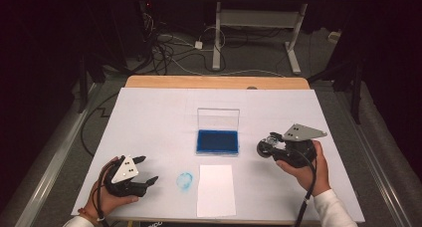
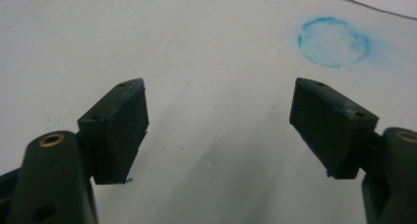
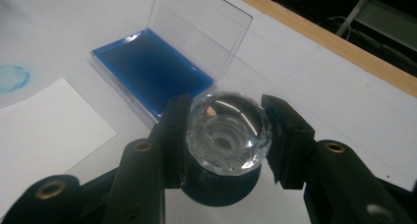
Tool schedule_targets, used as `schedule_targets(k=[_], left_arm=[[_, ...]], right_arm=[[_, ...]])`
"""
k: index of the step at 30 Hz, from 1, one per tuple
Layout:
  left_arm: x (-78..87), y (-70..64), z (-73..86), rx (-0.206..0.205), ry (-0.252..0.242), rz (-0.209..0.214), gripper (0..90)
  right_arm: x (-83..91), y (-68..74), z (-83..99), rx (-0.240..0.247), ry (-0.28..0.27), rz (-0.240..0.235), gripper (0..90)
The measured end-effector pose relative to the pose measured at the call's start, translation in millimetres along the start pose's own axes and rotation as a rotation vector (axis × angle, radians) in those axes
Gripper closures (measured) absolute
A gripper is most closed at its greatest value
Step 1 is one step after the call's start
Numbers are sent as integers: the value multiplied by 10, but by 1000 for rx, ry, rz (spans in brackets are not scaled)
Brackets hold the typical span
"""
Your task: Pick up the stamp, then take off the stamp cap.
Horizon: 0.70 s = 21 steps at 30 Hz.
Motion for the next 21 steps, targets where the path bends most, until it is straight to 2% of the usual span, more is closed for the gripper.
schedule_targets(k=[18, 21], left_arm=[[-10, -27, 6, -2, 10, -1, 219], [-35, -11, -9, 13, 6, 2, 219]], right_arm=[[-88, 202, -130, 34, -26, -59, 573], [-83, 238, -160, 30, -40, -75, 573]])
Point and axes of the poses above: each handheld gripper's, and its own axes: x roughly backward along the jaws, z roughly out of its underside, y roughly to its left, the point moved 1 cm from there along -x, roughly forward along the jaws
